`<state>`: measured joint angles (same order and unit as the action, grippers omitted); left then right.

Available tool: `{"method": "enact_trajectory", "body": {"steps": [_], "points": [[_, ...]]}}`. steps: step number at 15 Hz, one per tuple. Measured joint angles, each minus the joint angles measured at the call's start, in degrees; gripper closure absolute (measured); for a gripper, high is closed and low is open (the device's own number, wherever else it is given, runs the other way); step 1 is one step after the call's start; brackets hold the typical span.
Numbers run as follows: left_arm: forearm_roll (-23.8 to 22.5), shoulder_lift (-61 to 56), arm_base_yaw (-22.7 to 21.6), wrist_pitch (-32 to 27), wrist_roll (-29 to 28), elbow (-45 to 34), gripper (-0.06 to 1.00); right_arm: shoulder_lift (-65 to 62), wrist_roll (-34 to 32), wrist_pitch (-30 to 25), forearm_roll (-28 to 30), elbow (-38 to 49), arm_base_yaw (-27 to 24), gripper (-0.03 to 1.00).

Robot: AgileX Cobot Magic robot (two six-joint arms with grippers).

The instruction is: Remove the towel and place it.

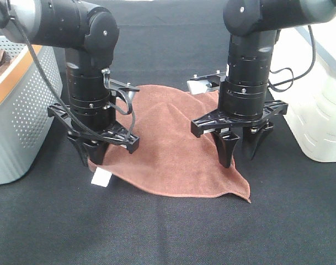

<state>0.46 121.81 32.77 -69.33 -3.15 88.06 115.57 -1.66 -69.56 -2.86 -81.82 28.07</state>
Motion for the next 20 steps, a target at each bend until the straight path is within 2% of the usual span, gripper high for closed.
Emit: {"method": "enact_trajectory", "body": {"steps": [1, 2, 3, 4, 6, 10, 11, 17, 19, 20], "points": [[0.23, 0.0, 0.0, 0.0, 1.38, 0.0, 0.55, 0.0, 0.06, 0.0, 0.17, 0.0, 0.0, 0.44], [0.29, 0.0, 0.0, 0.0, 1.6, 0.0, 0.24, 0.0, 0.11, -0.06, 0.17, 0.0, 0.0, 0.4], [0.23, -0.46, 0.0, 0.0, 1.78, -0.06, 0.1, 0.0, 0.11, -0.06, 0.17, 0.0, 0.0, 0.39], [0.06, -1.26, 0.0, 0.0, 2.12, -0.06, 0.04, -0.29, 0.17, -0.06, 0.11, 0.0, 0.0, 0.38], [-0.97, -5.21, 0.0, 0.0, 3.15, -0.06, 0.01, -2.75, 0.17, 0.0, -0.74, 0.0, 0.0, 0.38], [-1.15, -21.94, 0.0, 0.0, 0.8, -0.06, 0.0, -13.92, 0.11, 0.0, -3.15, 0.0, 0.0, 0.38], [-1.15, -21.94, 0.0, 0.0, 0.8, -0.06, 0.0, -13.92, 0.11, 0.0, -3.15, 0.0, 0.0, 0.38], [-1.66, -46.7, 0.0, -0.34, -5.56, -0.06, 0.0, -35.81, 0.11, -0.29, -3.67, 0.23, 0.0, 0.38], [-1.55, -51.45, 0.0, -0.34, -5.96, -0.34, 0.0, -42.97, 0.11, -0.23, -3.95, 3.95, 0.0, 0.38], [-1.38, -53.69, 0.0, -0.4, -6.42, -0.34, 0.0, -48.53, 0.11, -0.23, -3.95, 9.34, 0.0, 0.38]]}}
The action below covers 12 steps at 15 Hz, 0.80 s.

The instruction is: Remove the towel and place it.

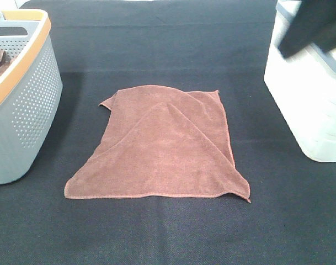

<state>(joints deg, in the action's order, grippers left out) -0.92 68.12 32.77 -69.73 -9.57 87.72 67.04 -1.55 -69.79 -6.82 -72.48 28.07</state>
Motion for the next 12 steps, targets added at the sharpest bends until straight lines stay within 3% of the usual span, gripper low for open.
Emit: {"method": "enact_trajectory", "body": {"steps": [1, 5, 8, 12], "points": [[0.0, 0.0, 0.0, 0.0, 0.0, 0.0, 0.0, 0.0, 0.0, 0.0, 0.0, 0.0, 0.0, 0.38], [0.11, -13.35, 0.0, 0.06, -2.12, -4.07, 0.0, -16.39, 0.0, -0.11, 0.06, 16.33, 0.0, 0.38], [0.92, -26.76, 0.0, 0.0, -2.23, -20.28, 0.0, -33.23, 0.0, -0.23, 0.11, 27.62, 0.0, 0.38], [2.23, -44.52, 0.0, -0.23, -1.32, -41.42, 0.0, -53.29, 0.97, -0.29, 0.11, 35.7, 0.0, 0.38]]}}
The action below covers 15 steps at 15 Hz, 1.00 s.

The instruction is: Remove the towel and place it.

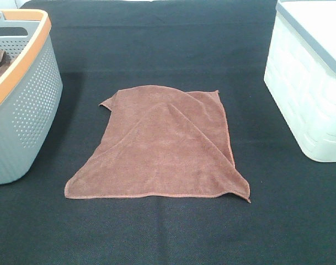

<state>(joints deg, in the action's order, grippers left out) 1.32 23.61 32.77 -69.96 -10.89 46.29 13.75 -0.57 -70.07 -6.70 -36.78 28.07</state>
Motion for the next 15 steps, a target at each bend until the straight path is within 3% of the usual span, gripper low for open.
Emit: {"method": "enact_trajectory", "body": {"steps": [2, 4, 7, 9, 15], "points": [[0.23, -3.09, 0.0, 0.0, 1.95, -3.55, 0.0, -3.67, 1.09, 0.0, 0.0, 1.49, 0.0, 0.38], [1.38, -9.45, 0.0, -0.06, 9.17, -9.91, 0.0, -9.8, 1.49, -0.23, 0.06, 4.76, 0.0, 0.38], [1.95, -12.83, 0.0, 0.23, 15.3, -14.5, 0.0, -12.32, 2.06, -0.11, 0.34, 4.93, 0.0, 0.38], [3.04, -13.18, 0.0, 7.05, 18.28, -16.56, 0.0, -12.38, 2.46, 0.29, 1.83, 5.16, 0.0, 0.38], [3.95, -13.18, 0.0, 9.4, 20.97, -17.53, 0.0, -11.12, 2.46, 5.84, 4.07, 6.42, 0.0, 0.38]]}}
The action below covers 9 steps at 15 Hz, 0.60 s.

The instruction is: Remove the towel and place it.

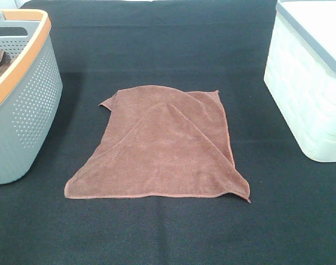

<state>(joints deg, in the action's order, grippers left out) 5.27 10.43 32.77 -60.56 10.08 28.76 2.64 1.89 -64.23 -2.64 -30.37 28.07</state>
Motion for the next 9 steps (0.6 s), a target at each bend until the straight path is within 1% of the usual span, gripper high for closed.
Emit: {"method": "enact_trajectory", "body": {"steps": [1, 3, 5, 9], "points": [[0.11, 0.0, 0.0, 0.06, 0.0, 0.0, 0.0, 0.74, 0.0, 1.78, 0.0, 1.03, 0.0, 0.38], [0.46, 0.0, 0.0, 0.06, 0.0, -0.06, 0.0, 3.5, 0.0, 2.86, 0.06, 1.6, 0.0, 0.38], [1.43, 0.0, 0.0, 0.06, 0.0, -0.06, 0.0, 5.16, 0.0, 3.04, 0.06, 1.6, 0.0, 0.38], [1.66, 0.0, 0.0, 0.11, 0.0, -0.06, 0.0, 5.79, -0.06, 3.04, 0.06, 1.6, 0.0, 0.38]]}}
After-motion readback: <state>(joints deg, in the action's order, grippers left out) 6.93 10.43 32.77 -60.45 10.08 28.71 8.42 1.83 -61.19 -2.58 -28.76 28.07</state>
